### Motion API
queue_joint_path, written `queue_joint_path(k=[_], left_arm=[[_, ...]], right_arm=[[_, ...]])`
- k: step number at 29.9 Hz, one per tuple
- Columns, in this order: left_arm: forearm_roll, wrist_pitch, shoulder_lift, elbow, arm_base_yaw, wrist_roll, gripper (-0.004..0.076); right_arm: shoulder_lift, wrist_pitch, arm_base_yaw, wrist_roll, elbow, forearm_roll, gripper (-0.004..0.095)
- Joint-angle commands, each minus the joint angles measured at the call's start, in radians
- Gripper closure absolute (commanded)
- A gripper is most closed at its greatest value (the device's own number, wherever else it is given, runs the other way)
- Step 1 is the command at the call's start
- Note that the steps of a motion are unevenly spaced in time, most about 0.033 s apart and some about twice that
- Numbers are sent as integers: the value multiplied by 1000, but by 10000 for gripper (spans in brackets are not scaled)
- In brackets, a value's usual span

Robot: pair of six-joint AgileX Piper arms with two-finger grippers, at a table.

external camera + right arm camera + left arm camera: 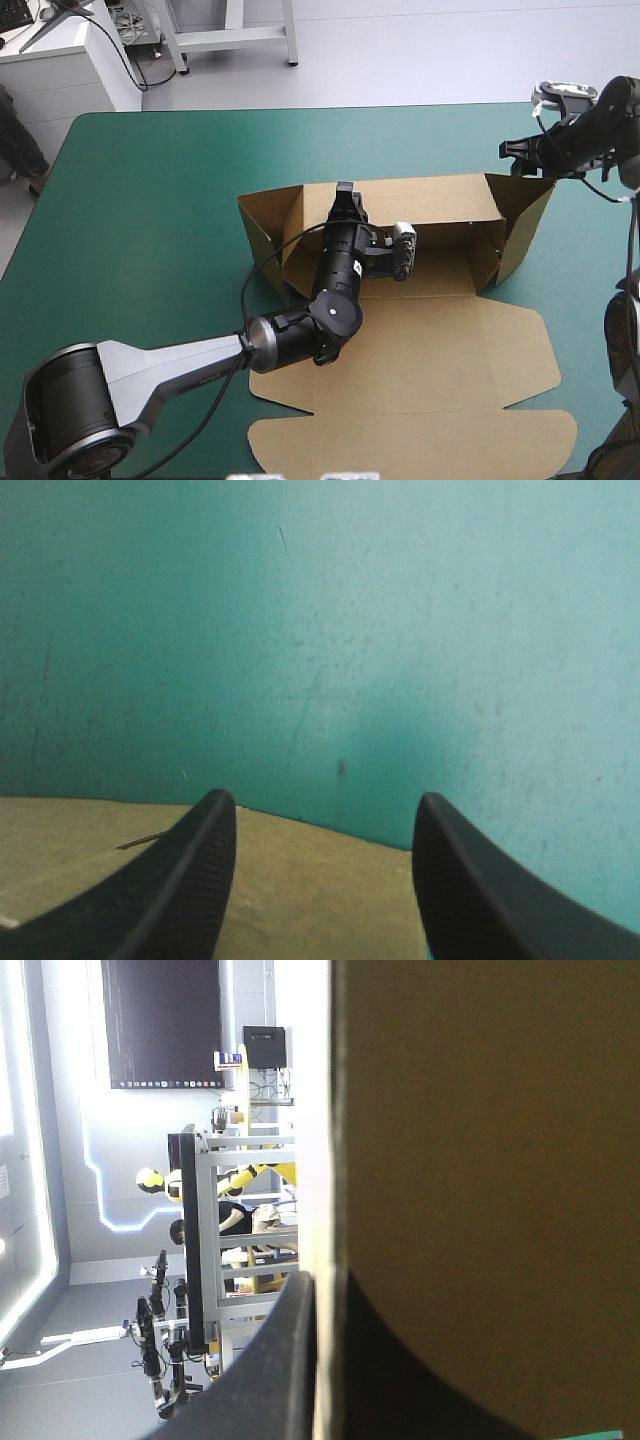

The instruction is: Fold the box

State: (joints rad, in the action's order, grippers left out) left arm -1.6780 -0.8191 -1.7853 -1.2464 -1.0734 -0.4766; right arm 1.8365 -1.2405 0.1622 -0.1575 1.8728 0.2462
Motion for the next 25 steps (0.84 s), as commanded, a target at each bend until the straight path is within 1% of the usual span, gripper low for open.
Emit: queue_joint_path(k=[1, 3, 6, 9, 13, 18, 22, 25], left_arm=[[-28, 15, 39, -21, -13, -6, 732], [-28, 13, 39, -21, -13, -6, 732], [-28, 13, 39, -21, -13, -6, 732], [-28, 13, 39, -21, -13, -6, 732], [-28, 13, 39, -21, -13, -6, 732], [-28, 13, 39, -21, -13, -6, 732], [-28, 13, 39, -21, -13, -6, 732], [-28, 13, 39, -21, -13, -6, 732]], right_arm=[[-80, -9, 18, -54, -49, 39, 422], [-111, 13, 25, -86, -116, 57, 422], [-169, 67, 53, -127, -212, 135, 422], [-220, 74, 89, -204, -286, 211, 422], [-271, 88, 116, -345, -400, 310, 422], [-347, 197, 120, -508, -575, 436, 422], [-386, 243, 120, -589, -659, 468, 422], [-406, 243, 120, -612, -686, 464, 422]])
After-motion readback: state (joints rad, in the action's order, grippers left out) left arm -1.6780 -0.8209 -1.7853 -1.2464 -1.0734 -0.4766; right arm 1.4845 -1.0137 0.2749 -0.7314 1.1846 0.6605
